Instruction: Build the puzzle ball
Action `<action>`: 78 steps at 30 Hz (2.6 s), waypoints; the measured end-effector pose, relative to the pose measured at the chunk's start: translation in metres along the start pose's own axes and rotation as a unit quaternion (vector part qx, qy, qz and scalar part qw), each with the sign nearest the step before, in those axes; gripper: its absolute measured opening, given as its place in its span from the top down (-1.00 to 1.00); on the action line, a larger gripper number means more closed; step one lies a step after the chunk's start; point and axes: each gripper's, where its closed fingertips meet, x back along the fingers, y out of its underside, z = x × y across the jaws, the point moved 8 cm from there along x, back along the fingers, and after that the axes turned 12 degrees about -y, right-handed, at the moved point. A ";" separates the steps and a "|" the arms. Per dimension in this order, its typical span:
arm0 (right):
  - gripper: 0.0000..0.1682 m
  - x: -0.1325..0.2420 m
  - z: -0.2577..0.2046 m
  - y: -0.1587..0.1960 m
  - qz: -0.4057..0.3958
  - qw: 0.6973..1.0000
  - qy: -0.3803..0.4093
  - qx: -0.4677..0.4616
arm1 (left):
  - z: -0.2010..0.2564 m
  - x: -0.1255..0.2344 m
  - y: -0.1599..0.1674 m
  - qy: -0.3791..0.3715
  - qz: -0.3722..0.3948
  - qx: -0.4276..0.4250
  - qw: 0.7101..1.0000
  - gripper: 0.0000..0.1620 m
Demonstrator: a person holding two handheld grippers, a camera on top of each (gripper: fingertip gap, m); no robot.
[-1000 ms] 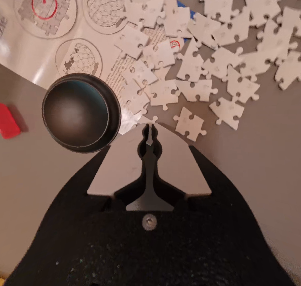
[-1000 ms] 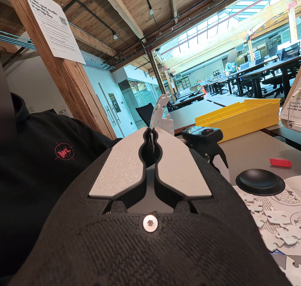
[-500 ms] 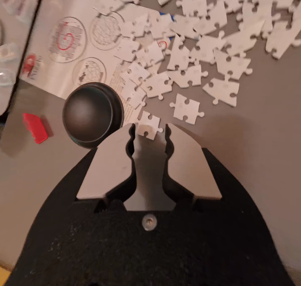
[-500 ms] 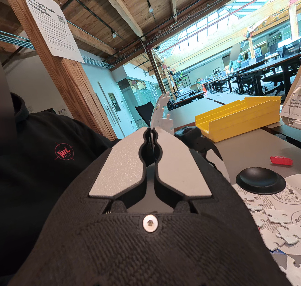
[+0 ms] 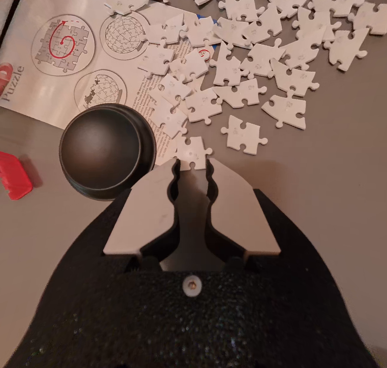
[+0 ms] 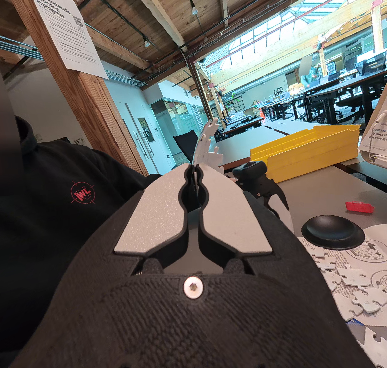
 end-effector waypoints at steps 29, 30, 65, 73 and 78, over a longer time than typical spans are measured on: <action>0.97 -0.008 0.005 0.006 -0.009 1.000 -0.011 -0.014 | 0.027 0.065 0.040 0.196 0.153 0.505 0.826 0.99; 0.97 -0.009 0.006 0.007 -0.012 1.000 -0.013 -0.017 | 0.029 0.068 0.041 0.188 0.155 0.504 0.828 0.99; 0.97 -0.022 0.012 0.019 -0.021 0.995 -0.070 -0.068 | 0.056 0.064 0.063 0.150 0.068 0.390 0.906 0.99; 0.97 -0.022 0.011 0.019 -0.024 0.995 -0.069 -0.064 | 0.062 0.061 0.060 0.160 0.076 0.363 0.915 0.99; 0.97 -0.022 0.011 0.020 -0.026 0.995 -0.069 -0.064 | 0.064 0.060 0.054 0.159 0.073 0.338 0.925 0.94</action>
